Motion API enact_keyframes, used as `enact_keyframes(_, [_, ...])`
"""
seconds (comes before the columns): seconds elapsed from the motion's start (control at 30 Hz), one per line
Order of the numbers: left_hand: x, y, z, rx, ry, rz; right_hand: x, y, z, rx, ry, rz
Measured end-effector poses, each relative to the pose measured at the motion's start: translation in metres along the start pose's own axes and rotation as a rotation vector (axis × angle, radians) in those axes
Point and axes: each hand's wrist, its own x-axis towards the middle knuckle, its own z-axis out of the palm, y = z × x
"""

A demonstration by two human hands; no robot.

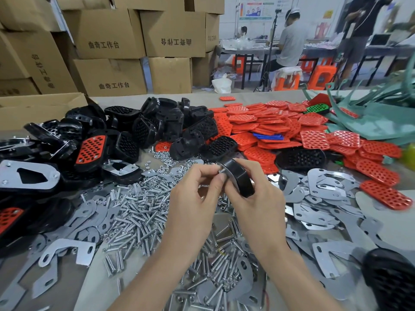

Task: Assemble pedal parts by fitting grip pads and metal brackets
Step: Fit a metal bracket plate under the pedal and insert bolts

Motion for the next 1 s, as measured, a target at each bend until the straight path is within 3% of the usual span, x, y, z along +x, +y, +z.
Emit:
enact_keyframes(0.23, [-0.0014,-0.0024,0.0007,0.102,0.057,0.062,-0.0005,-0.0023,-0.0012,-0.003,0.001,0.003])
enact_keyframes(0.4, [-0.0021,0.0000,0.0001,0.052,0.046,0.009,-0.0021,-0.0003,-0.0018,-0.010,-0.004,0.017])
enact_keyframes(0.63, [0.0014,0.0031,0.0016,-0.137,-0.012,-0.229,-0.0023,0.0035,-0.0006,-0.041,0.018,0.009])
enact_keyframes(0.8, [0.0049,0.0051,0.0028,-0.454,-0.066,-0.430,-0.0016,0.0035,-0.0004,-0.066,0.010,0.006])
enact_keyframes(1.0, [0.0077,0.0068,0.0025,-0.649,-0.118,-0.470,-0.0021,0.0033,-0.0013,-0.062,0.003,0.006])
